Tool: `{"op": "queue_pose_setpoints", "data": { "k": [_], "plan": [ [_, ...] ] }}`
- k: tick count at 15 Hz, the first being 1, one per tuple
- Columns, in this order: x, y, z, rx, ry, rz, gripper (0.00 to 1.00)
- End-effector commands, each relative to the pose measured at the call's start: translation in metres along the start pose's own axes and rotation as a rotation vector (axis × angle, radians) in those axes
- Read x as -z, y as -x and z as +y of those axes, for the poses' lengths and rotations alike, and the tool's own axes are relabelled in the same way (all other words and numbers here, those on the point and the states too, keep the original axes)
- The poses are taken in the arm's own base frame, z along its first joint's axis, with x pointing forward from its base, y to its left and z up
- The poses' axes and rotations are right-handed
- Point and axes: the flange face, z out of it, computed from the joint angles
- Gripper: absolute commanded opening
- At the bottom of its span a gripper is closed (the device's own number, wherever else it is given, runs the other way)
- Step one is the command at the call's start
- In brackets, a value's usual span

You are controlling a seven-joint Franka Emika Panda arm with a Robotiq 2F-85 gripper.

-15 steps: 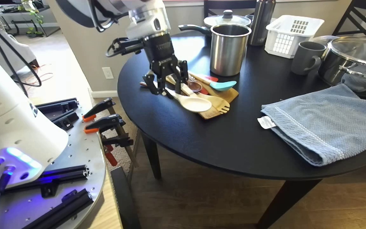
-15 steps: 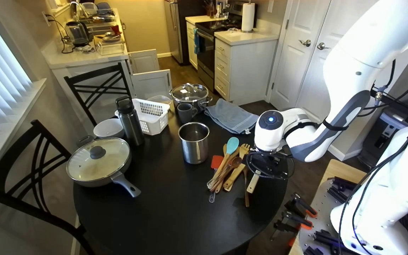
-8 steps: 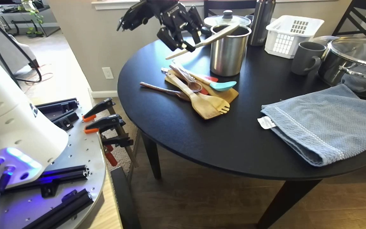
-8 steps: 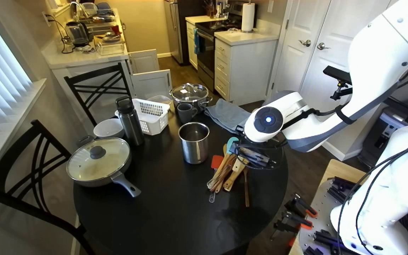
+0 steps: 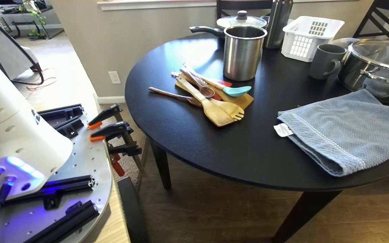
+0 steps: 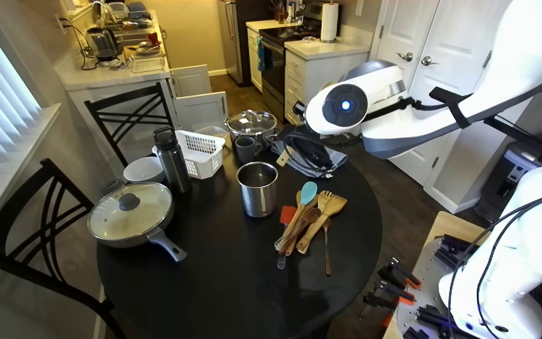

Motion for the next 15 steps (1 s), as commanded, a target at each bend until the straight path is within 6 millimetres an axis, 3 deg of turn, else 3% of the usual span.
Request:
{"op": "queue_pose_setpoints", "data": {
  "k": [1, 4, 11, 15],
  "plan": [
    [0.006, -0.028, -0.034, -0.023, -0.071, 0.076, 0.07],
    [-0.009, -0.025, -0.048, 0.016, -0.084, 0.118, 0.07],
    [-0.083, 0.053, -0.045, 0.102, 0.039, 0.056, 0.07],
    [-0.102, 0.073, -0.060, 0.107, 0.044, 0.048, 0.07]
  ]
}}
